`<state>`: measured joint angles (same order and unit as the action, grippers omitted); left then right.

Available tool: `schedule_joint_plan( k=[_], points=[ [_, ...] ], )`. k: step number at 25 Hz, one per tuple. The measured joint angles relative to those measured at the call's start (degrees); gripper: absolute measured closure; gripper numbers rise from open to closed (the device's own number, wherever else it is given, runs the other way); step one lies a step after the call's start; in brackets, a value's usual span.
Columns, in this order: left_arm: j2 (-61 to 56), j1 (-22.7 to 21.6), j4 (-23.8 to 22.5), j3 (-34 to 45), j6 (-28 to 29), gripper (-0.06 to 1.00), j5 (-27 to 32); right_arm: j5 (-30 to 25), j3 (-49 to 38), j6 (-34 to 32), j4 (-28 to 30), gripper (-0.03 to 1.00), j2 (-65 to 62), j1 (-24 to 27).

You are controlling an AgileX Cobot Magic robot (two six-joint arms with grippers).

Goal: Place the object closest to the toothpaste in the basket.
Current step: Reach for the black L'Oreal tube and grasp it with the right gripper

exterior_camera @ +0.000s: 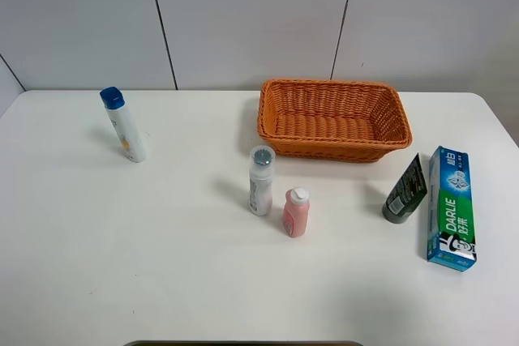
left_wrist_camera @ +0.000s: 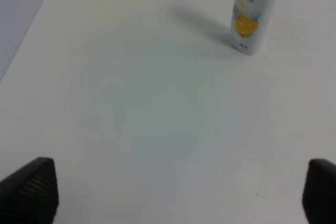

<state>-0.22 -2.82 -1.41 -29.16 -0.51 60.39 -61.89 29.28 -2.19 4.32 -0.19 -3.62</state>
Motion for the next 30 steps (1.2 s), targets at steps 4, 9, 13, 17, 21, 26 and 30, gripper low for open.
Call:
schedule_joint_plan(
  k=[4, 9, 13, 17, 21, 26, 30],
  points=[
    [0.0, 0.0, 0.0, 0.0, 0.0, 0.0, 0.0, 0.0, 0.0, 0.0, 0.0, 0.34, 0.0, 0.0],
    [0.0, 0.0, 0.0, 0.0, 0.0, 0.0, 0.0, 0.0, 0.0, 0.0, 0.0, 0.34, 0.0, 0.0],
    [0.0, 0.0, 0.0, 0.0, 0.0, 0.0, 0.0, 0.0, 0.0, 0.0, 0.0, 0.34, 0.0, 0.0],
    [0.0, 0.0, 0.0, 0.0, 0.0, 0.0, 0.0, -0.07, 1.69, 0.0, 0.0, 0.34, 2.68, 0.0],
    [0.0, 0.0, 0.0, 0.0, 0.0, 0.0, 0.0, -0.07, 8.57, 0.0, -0.05, 0.34, 14.14, 0.0],
    [0.0, 0.0, 0.0, 0.0, 0.0, 0.0, 0.0, -1.68, 22.3, -0.17, -3.26, 0.34, 34.54, 0.0],
    [0.0, 0.0, 0.0, 0.0, 0.0, 0.0, 0.0, -5.61, 32.36, -0.43, -8.92, 0.34, 53.01, 0.0]
  ],
)
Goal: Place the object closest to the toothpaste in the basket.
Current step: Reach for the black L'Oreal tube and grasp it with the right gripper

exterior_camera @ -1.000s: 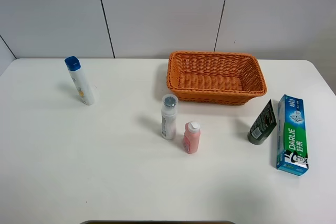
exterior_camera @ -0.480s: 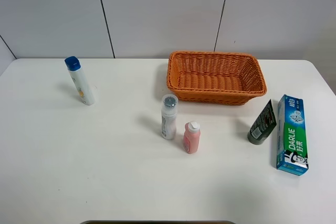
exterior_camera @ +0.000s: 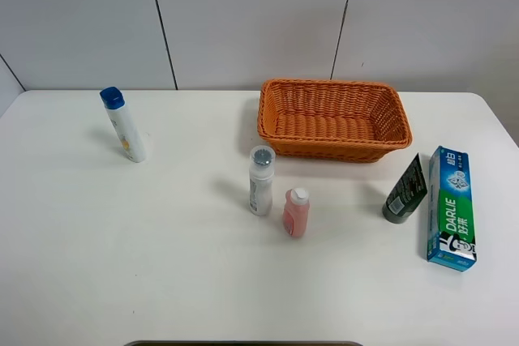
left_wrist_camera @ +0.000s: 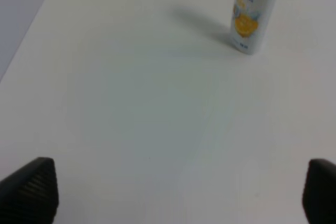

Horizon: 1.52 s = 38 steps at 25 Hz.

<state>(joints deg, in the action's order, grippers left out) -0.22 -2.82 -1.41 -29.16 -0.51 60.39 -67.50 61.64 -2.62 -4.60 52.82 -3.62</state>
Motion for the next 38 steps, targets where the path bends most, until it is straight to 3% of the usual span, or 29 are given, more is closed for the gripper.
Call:
schedule_joint_plan(
  k=[4, 9, 20, 25, 32, 38],
  points=[
    [0.0, 0.0, 0.0, 0.0, 0.0, 0.0, 0.0, -1.56, 5.68, 0.0, -4.22, 0.31, 16.65, 0.0],
    [0.0, 0.0, 0.0, 0.0, 0.0, 0.0, 0.0, -1.79, 6.26, -0.02, -4.64, 0.21, 29.78, 0.0],
    [0.0, 0.0, 0.0, 0.0, 0.0, 0.0, 0.0, -0.61, 6.38, -2.3, -0.5, 0.2, 37.49, 0.0],
    [0.0, 0.0, 0.0, 0.0, 0.0, 0.0, 0.0, 6.18, 1.3, -2.58, 0.08, 0.2, 37.49, 0.0],
    [0.0, 0.0, 0.0, 0.0, 0.0, 0.0, 0.0, 19.65, -7.9, -1.76, 0.08, 0.2, 37.56, 0.0],
    [0.0, 0.0, 0.0, 0.0, 0.0, 0.0, 0.0, 26.61, -9.4, -1.42, 0.0, 0.2, 38.76, 0.0]
  ],
)
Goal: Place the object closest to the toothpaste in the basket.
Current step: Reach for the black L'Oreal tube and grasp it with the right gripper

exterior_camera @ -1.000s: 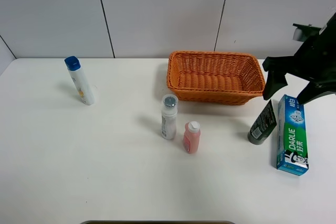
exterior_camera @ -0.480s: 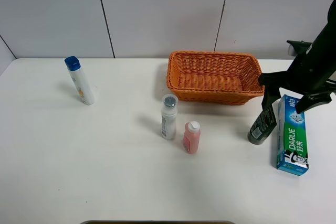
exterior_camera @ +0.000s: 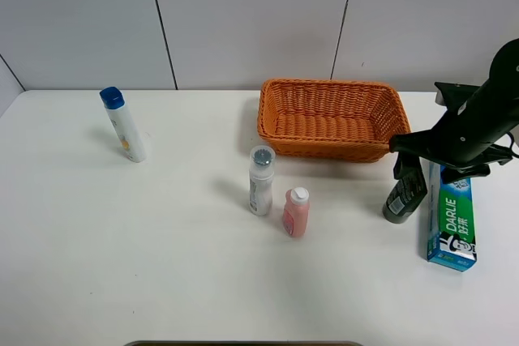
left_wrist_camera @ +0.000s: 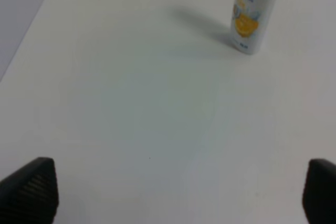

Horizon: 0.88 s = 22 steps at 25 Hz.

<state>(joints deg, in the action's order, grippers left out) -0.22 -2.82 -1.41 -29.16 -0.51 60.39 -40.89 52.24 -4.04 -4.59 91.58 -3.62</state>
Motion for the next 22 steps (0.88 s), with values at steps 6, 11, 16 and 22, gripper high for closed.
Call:
schedule_joint_plan(
  k=[6, 11, 16, 22],
  points=[
    [0.0, 0.0, 0.0, 0.0, 0.0, 0.0, 0.0, 1.27, 0.0, 0.28, -1.67, 0.2, 6.49, 0.0],
    [0.0, 0.0, 0.0, 0.0, 0.0, 0.0, 0.0, 1.97, 0.0, 0.33, -1.91, 0.2, 9.11, 0.0],
    [0.0, 0.0, 0.0, 0.0, 0.0, 0.0, 0.0, 2.12, 0.0, 0.33, -2.03, 0.26, 9.11, 0.0],
    [0.0, 0.0, 0.0, 0.0, 0.0, 0.0, 0.0, 2.15, 0.0, 0.29, -2.04, 0.44, 9.11, 0.0]
  ],
)
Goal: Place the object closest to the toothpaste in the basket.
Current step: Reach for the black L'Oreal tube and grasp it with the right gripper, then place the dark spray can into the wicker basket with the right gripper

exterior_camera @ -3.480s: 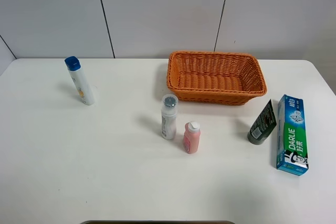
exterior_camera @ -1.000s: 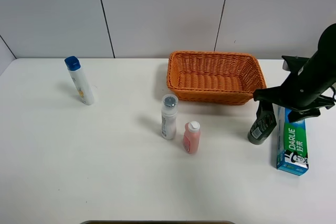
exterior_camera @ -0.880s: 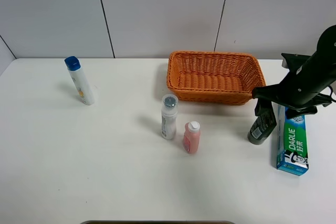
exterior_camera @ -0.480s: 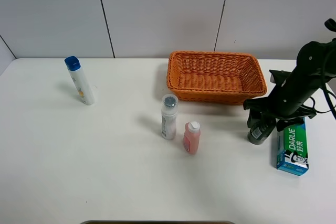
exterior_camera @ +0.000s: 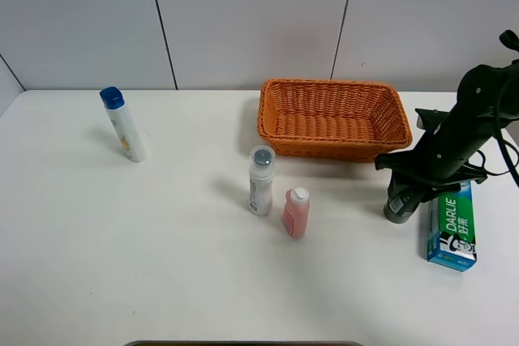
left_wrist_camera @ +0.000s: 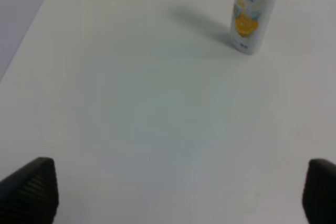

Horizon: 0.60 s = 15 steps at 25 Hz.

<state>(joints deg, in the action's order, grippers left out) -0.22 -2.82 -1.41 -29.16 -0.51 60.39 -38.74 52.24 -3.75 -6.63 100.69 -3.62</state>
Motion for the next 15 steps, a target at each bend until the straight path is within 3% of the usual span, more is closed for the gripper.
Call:
schedule_joint_plan(
  k=[7, 15],
  points=[
    [0.0, 0.0, 0.0, 0.0, 0.0, 0.0, 0.0, 0.0, 0.0, -0.05, 0.21, 0.58, 0.0, 0.1],
    [0.0, 0.0, 0.0, 0.0, 0.0, 0.0, 0.0, 0.0, 0.0, -0.05, 0.21, 0.59, 0.0, 0.1]
  ],
)
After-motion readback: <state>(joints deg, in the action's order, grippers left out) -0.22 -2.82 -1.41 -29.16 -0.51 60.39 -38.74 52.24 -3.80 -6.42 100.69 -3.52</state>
